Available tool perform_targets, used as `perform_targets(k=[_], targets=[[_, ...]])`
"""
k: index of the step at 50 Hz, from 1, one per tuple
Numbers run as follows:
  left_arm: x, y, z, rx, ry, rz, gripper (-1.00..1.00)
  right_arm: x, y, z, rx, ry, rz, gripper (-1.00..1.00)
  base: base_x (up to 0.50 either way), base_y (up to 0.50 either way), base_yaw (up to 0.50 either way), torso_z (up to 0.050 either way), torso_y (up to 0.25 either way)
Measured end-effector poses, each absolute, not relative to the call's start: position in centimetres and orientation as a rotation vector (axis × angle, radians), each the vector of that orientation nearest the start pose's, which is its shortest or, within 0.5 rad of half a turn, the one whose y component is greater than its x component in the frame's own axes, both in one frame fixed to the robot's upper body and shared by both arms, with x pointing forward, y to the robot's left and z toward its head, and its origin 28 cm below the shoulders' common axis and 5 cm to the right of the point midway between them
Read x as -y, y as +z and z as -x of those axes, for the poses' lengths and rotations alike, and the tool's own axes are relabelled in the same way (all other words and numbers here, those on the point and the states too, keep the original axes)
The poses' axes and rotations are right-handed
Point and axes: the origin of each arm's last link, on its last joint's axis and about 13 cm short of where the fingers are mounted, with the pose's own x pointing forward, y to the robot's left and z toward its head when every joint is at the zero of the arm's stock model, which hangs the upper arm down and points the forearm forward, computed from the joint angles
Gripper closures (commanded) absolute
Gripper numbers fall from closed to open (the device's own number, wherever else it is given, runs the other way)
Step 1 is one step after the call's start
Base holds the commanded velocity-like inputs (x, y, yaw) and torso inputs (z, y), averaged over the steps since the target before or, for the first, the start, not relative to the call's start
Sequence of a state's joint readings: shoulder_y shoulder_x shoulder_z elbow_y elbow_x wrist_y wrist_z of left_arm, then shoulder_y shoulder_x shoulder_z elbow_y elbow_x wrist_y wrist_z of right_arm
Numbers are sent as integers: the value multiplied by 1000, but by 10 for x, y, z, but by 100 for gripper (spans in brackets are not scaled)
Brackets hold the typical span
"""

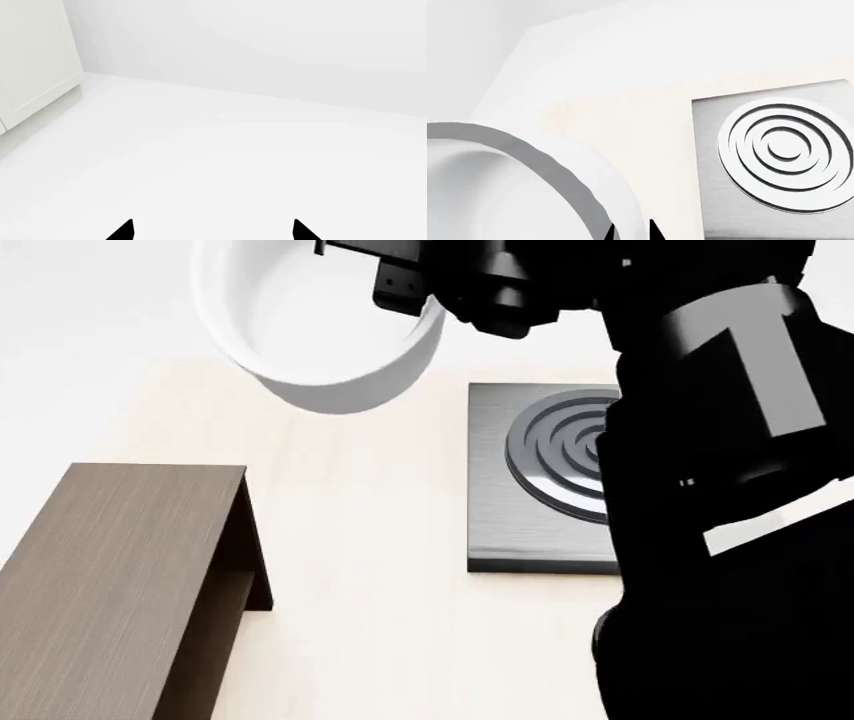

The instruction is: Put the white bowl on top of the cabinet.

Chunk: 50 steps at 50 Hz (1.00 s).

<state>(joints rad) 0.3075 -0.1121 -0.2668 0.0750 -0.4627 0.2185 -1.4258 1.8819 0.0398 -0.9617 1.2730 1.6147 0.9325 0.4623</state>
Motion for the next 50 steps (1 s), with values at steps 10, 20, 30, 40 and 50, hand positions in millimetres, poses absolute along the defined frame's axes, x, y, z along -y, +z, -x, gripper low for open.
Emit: perform_targets(k=[10,20,30,40,50], targets=[[-285,0,-129,-145,1730,275,-100,21,358,-382,-599,257,-277,100,0,0,0,0,0],[-285,0,-129,-144,1729,277,-100,0,351,-374,-617,358,-258,100,0,0,0,1,1],[-285,0,-129,-144,1728,278,-100,-19,347,-363,-621,460,-211,100,0,0,0,0,1],[-286,0,-129,-145,1729,279,-100,-32,341,-356,-629,530,-171,100,0,0,0,1,0],[-286,0,-129,-145,1729,280,-100,-41,333,-350,-645,576,-153,100,0,0,0,0,1]])
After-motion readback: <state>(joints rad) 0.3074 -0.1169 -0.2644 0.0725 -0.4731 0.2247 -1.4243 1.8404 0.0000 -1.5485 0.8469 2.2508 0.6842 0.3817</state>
